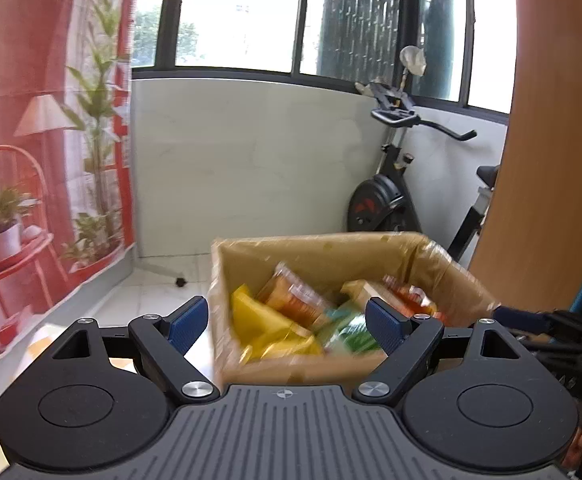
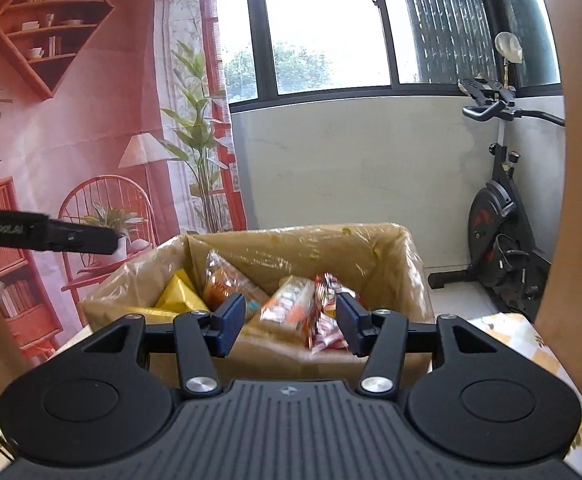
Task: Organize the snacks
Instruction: 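Lower both tools back toward the remaining snacks beside the box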
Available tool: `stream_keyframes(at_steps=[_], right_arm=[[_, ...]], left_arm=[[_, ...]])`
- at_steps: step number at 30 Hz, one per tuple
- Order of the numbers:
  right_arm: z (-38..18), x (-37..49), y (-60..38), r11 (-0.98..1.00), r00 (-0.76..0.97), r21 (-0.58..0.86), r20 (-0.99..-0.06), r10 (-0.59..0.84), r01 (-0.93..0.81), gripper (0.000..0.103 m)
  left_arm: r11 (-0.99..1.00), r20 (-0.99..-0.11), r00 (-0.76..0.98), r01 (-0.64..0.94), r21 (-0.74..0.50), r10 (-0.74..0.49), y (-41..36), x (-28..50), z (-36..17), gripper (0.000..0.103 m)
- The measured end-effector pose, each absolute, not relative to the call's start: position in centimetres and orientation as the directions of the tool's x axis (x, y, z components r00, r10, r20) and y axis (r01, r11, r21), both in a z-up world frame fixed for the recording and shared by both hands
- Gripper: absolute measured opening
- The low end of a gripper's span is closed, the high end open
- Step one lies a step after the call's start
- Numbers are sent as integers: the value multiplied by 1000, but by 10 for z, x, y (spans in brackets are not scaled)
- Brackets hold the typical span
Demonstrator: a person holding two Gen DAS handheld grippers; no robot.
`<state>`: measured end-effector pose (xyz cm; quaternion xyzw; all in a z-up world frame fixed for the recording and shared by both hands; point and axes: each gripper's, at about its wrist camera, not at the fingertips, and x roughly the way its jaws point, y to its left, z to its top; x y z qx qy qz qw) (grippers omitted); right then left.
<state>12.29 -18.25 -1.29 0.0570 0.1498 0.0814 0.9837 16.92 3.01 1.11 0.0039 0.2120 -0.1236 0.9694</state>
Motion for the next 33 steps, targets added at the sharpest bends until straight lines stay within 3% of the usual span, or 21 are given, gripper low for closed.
stream_keyframes(at_steps=[6,23,33], right_arm=[[-34,91,-183,979,930,144,-318,182,-142,54],[-136,32,-196,984,814,167,-563,144,-59,54],[-158,8,-220,991,784,125,-619,47,39,54]], left_arm=[[976,-436,876,214,-28,-205,50,134,-17,87],[985,-544,821,134,-110,-173,76,96,-92,87],[987,-602,786,62,-149,-140,85,81,-117,87]])
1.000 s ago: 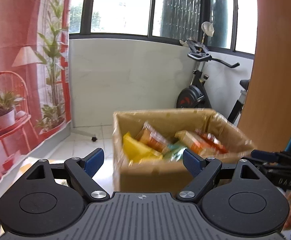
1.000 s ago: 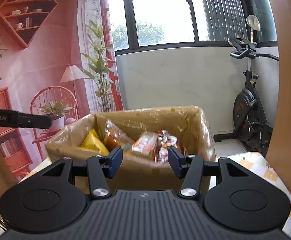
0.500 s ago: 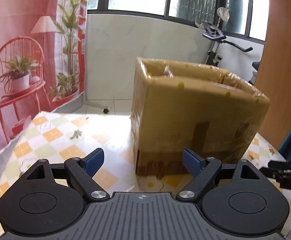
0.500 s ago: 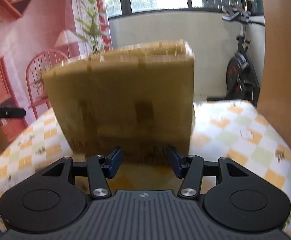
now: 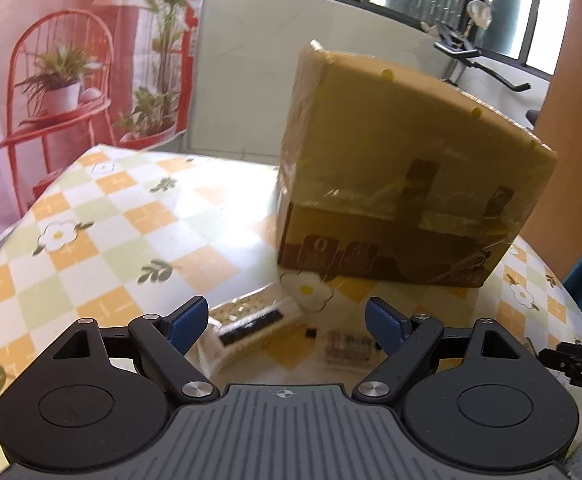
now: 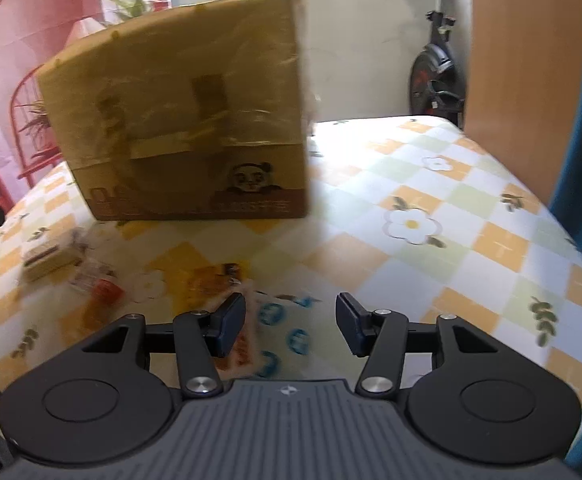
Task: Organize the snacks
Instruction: 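Lower both tools back toward the remaining snacks beside the box, then grasp the white biscuit pack with left tool while right tool grasps blue-printed bag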
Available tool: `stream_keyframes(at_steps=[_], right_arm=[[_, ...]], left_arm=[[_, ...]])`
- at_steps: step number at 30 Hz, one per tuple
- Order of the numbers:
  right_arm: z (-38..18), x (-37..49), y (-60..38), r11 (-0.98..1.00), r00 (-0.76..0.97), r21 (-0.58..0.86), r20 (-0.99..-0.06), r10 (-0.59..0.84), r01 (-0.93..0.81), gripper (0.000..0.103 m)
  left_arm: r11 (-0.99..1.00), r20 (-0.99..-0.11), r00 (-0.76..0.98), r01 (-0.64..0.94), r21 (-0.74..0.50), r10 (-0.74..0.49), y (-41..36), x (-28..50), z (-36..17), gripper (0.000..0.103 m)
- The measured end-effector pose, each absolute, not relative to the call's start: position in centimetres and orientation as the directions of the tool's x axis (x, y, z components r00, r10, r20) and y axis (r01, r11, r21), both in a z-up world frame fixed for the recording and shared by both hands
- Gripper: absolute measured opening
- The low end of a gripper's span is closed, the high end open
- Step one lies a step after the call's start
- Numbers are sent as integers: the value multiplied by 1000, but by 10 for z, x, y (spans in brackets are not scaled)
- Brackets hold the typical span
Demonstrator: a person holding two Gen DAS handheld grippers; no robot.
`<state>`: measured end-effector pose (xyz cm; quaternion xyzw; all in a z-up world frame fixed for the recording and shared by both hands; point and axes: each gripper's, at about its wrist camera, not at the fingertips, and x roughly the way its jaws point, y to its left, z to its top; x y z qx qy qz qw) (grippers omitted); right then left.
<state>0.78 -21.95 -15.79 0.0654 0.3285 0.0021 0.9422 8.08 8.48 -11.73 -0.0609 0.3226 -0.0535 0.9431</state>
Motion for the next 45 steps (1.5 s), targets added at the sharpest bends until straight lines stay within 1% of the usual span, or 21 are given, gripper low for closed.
stream_keyframes(at_steps=[5,9,13,14,15,16,20,22,25,32,35,38,45], right_arm=[[-168,5,-227,992,754,115,-656,33,56,54],[-173,5,-219,992,741,128,-668,77,13,54],[-174,12,-202,994,736,94,-669,104,-55,59],[-175,14,-199,994,732,89,-672,111,-70,61],[-176,17,-196,994,726,81,-678,113,-79,64],[-178,20,-193,994,724,72,-681,109,-83,65],[-183,33,-184,993,717,50,-688,112,-107,65],[-186,40,-181,993,715,45,-690,112,-112,63],[-189,52,-175,990,718,29,-686,121,-139,59],[-188,87,-164,985,729,31,-669,145,-168,58],[-188,94,-167,987,726,58,-670,152,-153,60],[-185,89,-173,984,730,91,-661,177,-156,64],[-177,72,-196,986,764,132,-625,161,-100,65]], left_arm=[[987,-621,775,25,-158,-119,90,75,-127,87],[986,-640,760,13,-166,-117,89,73,-133,87],[985,-648,752,12,-172,-123,88,71,-137,87],[985,-648,752,13,-171,-122,87,70,-137,87],[985,-647,752,14,-170,-122,88,70,-137,87],[985,-648,752,13,-171,-122,88,70,-137,87],[986,-653,749,2,-169,-113,89,69,-139,87],[986,-655,748,-2,-168,-110,89,69,-139,87],[986,-657,747,-7,-165,-104,89,69,-140,87],[987,-652,753,-22,-156,-86,89,68,-137,87],[987,-654,753,-34,-157,-78,91,66,-137,87],[986,-660,748,-47,-157,-69,92,68,-139,87],[988,-663,744,-32,-152,-78,85,69,-141,87]])
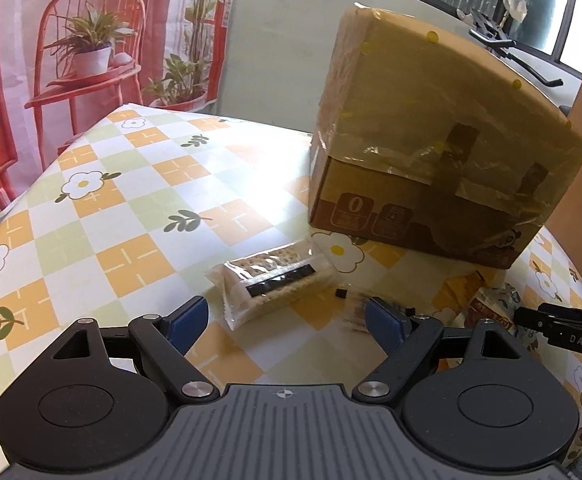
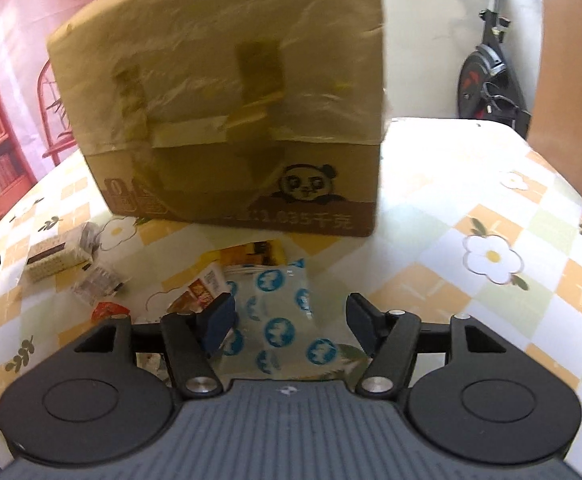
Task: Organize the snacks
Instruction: 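Grasp the white biscuit pack with left tool while right tool grasps blue-printed bag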
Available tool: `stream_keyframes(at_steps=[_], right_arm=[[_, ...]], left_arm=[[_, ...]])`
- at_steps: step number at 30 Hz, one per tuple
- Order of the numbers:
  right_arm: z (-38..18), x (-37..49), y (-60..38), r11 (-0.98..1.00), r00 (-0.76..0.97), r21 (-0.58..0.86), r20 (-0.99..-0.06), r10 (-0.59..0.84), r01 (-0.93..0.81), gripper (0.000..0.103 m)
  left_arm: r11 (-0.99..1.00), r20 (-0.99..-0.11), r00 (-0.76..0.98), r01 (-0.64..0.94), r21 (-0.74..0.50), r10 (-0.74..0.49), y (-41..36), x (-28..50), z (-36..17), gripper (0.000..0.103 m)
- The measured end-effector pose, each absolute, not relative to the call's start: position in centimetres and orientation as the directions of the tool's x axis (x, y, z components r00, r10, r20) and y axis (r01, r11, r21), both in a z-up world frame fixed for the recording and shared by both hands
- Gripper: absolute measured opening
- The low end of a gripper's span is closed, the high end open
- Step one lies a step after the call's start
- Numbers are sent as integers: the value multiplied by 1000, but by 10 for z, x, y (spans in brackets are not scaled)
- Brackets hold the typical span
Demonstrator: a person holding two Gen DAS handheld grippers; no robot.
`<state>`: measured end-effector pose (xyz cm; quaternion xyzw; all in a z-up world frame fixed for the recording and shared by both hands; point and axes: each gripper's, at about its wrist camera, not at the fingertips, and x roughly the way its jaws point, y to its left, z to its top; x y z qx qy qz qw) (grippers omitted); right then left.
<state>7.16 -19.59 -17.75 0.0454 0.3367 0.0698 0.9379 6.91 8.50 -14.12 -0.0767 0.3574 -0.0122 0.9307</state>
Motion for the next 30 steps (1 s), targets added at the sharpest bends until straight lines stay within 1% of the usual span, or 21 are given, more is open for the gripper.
stream_keyframes(at_steps=[5,11,17,22,26,30], right_arm=[[-178,67,-194,991,767,97,-628,133,-93,65],[-180,71,-181,988,767,69,-623,151,-138,65],[-192,79,-164,983,754,-2,-642,141,-185,65],[-201,85,-167,985,754,9,-642,138,-173,66],[-204,83,-172,988,774,8,-620,127,-156,66],[-206,79,-174,988,787,5,-604,128,-156,66]], left_arm=[[988,-668,741,-35,-148,-74,86,67,-143,87],[988,-671,739,-48,-148,-65,87,67,-143,87],[989,-675,735,-51,-142,-60,86,68,-145,87],[989,-674,737,-58,-132,-47,90,70,-146,87],[994,-671,741,-41,-101,-38,91,77,-149,87],[999,-675,737,-4,-40,-24,92,94,-154,87]])
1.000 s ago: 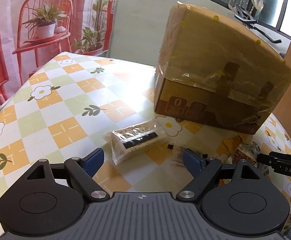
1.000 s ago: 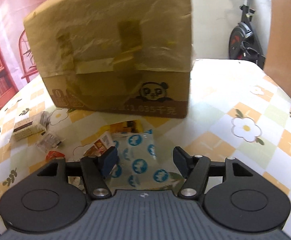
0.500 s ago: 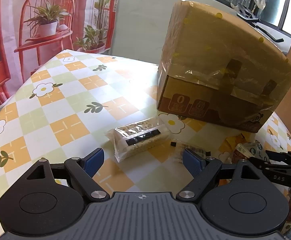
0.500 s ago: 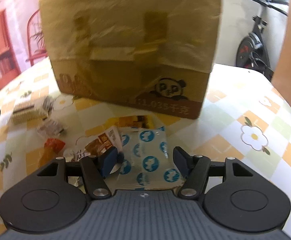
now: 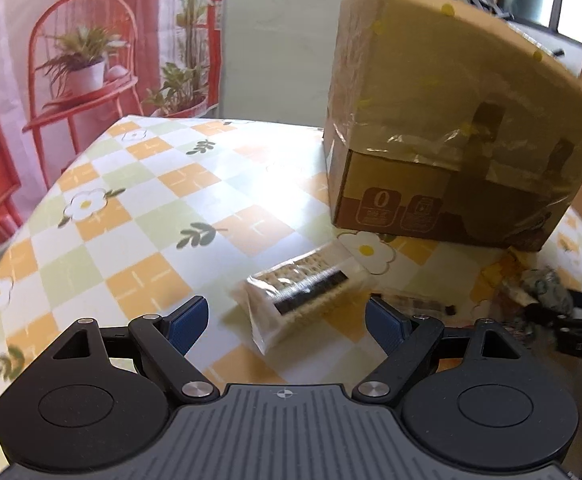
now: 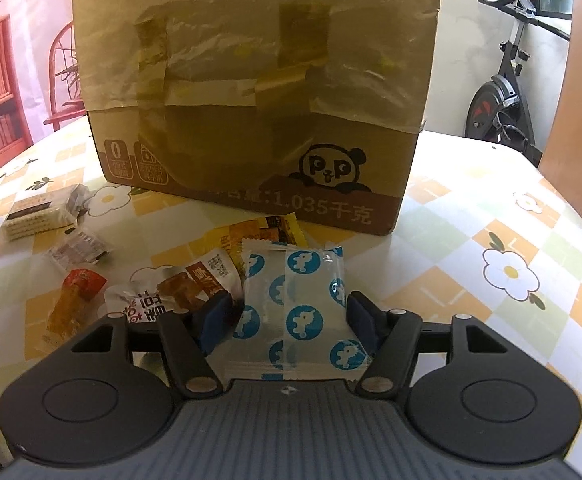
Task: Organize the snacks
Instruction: 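Grasp the white biscuit pack with left tool while right tool grasps blue-printed bag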
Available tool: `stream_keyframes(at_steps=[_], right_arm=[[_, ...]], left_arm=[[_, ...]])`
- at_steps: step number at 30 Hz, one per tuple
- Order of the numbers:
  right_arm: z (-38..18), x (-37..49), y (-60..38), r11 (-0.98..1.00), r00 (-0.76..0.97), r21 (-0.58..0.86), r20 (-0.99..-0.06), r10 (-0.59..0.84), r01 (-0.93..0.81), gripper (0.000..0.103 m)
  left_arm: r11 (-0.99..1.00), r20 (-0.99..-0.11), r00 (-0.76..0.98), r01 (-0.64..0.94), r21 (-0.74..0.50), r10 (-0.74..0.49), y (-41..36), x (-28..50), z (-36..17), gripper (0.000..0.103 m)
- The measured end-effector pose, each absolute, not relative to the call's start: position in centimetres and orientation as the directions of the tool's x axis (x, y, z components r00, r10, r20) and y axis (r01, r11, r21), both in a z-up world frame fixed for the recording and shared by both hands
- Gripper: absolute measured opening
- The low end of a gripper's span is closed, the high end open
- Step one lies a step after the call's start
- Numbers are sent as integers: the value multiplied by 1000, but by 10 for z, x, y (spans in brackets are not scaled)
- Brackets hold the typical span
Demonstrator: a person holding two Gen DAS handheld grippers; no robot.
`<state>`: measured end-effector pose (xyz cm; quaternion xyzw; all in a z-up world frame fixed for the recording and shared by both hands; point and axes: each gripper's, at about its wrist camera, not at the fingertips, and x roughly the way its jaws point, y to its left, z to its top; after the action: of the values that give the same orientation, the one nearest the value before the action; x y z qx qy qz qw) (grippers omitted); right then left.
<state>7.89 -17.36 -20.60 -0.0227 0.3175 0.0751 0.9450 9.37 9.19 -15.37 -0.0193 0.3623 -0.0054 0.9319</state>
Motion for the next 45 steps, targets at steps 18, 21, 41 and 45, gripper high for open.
stream_keyframes(at_steps=[18,21,41,45], right_arm=[[-208,75,-173,989,798,-1,-591,119,-148,66],[-208,75,-173,989,798,-2,-591,119,-148,66],[-208,76,-173,989,798,1,-591,121,-149,66],[-208,76,-174,989,798,2,-591,122,-150,66]], left_arm=[[984,-702,689,131,-124,-180,90,156,-186,87],[988,-697,700,125,-93,-154,85,147,-188,84],[990,-708,693,124,-66,-133,63,113,-189,72],[992,-686,721,127,-11,-100,61,115,-192,67]])
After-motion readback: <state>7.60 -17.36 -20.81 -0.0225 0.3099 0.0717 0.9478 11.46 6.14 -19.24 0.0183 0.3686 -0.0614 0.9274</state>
